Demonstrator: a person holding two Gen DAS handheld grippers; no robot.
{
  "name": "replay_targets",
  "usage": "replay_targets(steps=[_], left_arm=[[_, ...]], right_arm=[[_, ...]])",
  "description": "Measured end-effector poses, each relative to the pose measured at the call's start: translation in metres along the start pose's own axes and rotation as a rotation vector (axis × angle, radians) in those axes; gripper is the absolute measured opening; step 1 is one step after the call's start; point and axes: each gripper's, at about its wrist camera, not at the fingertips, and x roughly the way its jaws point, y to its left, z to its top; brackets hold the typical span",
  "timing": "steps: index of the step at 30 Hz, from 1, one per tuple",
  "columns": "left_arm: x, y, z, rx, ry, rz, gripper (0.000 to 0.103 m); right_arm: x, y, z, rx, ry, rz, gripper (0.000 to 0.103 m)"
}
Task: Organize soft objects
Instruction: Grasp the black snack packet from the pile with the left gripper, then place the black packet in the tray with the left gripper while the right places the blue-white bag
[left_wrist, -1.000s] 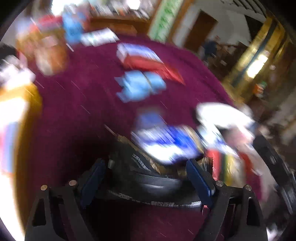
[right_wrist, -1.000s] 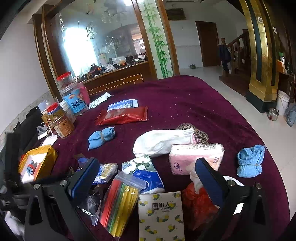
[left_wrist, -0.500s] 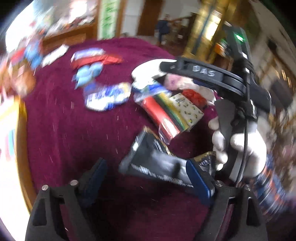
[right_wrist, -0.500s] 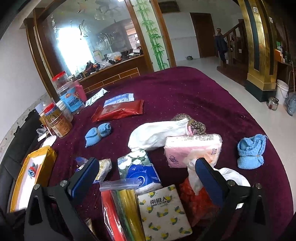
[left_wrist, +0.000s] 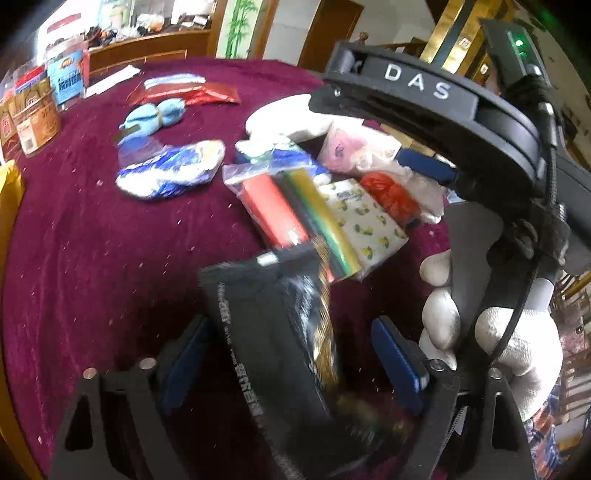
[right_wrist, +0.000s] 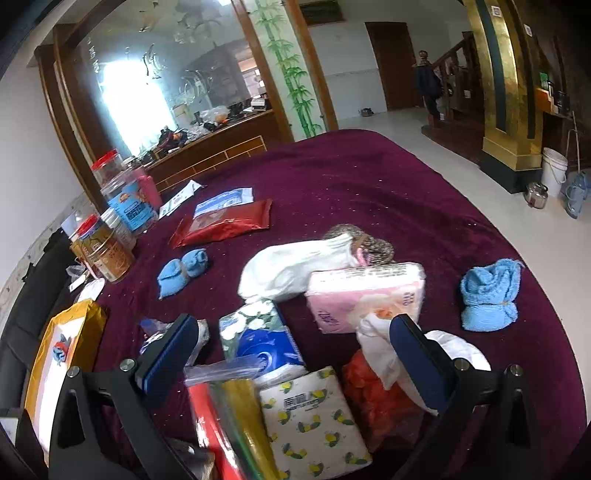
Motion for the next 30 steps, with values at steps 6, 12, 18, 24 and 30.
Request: replay_targets(steps=[6, 12, 18, 24, 30], left_arm=[[-0.011, 0.027, -0.004, -0.033, -0.011, -0.051, 0.049], [-0.061, 0.06, -0.016, -0.142, -0.108, -0.143, 0.049], [-0.113, 0.078, -0.032, -0.151, -0.227, -0.141, 0.049], [-0.14, 0.107, -0.054, -0.181, -0.263, -0.127, 0.05], [-0.156, 0.148, -0.07, -0.268, -0.301, -0.113, 0.05]], right_arm=[[-0.002, -0.015, 0.004, 0.071, -0.004, 0.016, 0.103], [-0.004, -0.011, 0.004, 0.057, -0.016, 0.025, 0.103], [0.0, 0.002, 0.0, -0.004, -0.002, 0.045, 0.103], [0.006, 0.034, -0.008, -0.097, 0.087, 0.118, 0.103], [0.013, 0.123, -0.015, -0.48, 0.166, 0.075, 0.103]])
